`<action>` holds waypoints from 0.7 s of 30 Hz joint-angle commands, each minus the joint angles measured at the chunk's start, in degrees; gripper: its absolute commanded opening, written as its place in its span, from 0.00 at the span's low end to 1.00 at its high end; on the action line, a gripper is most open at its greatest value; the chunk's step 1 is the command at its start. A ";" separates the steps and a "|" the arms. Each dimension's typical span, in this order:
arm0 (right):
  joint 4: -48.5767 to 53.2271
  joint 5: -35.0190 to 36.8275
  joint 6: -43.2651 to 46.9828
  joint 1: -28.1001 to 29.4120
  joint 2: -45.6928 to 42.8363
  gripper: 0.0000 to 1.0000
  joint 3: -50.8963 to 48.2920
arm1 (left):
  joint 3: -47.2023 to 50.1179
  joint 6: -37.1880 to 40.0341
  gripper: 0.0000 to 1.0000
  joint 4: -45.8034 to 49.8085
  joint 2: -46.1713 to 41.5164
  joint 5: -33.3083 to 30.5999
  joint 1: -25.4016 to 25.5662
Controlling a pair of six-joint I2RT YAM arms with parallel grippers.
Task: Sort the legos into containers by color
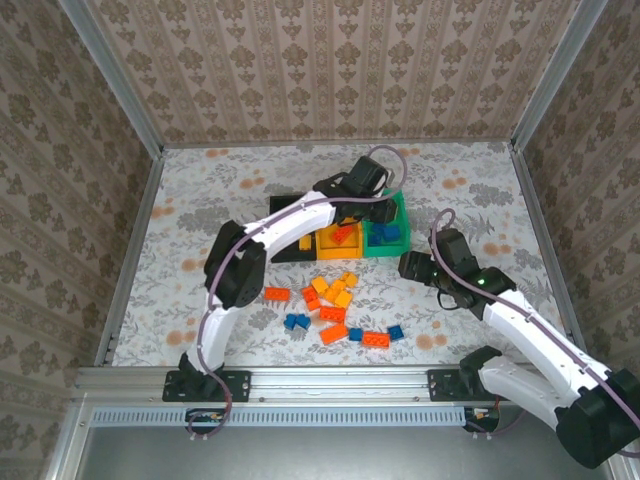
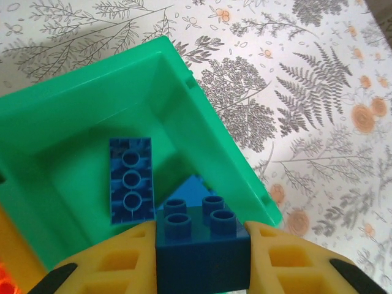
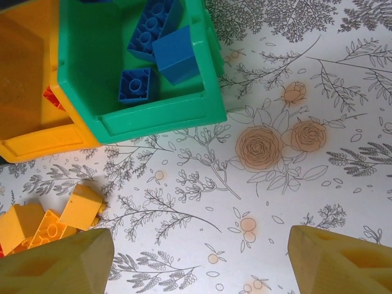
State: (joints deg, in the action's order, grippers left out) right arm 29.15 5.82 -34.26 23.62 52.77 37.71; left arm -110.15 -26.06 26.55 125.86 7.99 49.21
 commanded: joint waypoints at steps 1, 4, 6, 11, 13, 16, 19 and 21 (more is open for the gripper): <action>3.21 1.23 -0.29 -0.39 -1.68 0.77 -0.93 | -5.43 1.19 0.41 4.86 3.24 1.00 0.36; 3.46 0.81 0.23 -0.49 -2.06 0.78 -1.07 | -7.10 0.16 0.56 4.48 3.08 1.16 0.52; 3.29 0.19 0.72 -0.49 -1.81 0.78 -1.02 | -6.23 -0.22 0.66 3.17 1.25 0.85 0.64; 2.42 -4.25 1.70 -0.33 -0.45 0.78 -1.70 | 2.32 -1.00 0.78 -1.82 -8.43 0.80 0.83; 2.36 -6.42 1.72 0.43 -0.01 0.78 -2.60 | 8.22 -1.42 0.81 -4.31 -13.39 0.70 0.84; 3.96 -7.70 1.48 4.03 1.00 0.77 -4.09 | 19.18 -2.25 1.00 -7.75 -22.33 -0.44 0.87; 6.21 -7.50 0.41 9.34 1.96 0.77 -5.72 | 29.43 -2.85 1.00 -9.78 -30.99 -2.49 0.87; 7.17 -7.83 -0.91 12.91 2.48 0.77 -6.93 | 35.90 -3.20 1.00 -9.96 -36.56 -4.66 0.86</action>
State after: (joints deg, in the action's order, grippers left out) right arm 32.42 -0.36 -33.47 33.12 54.74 32.49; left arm -80.64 -27.79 18.33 93.84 6.55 49.84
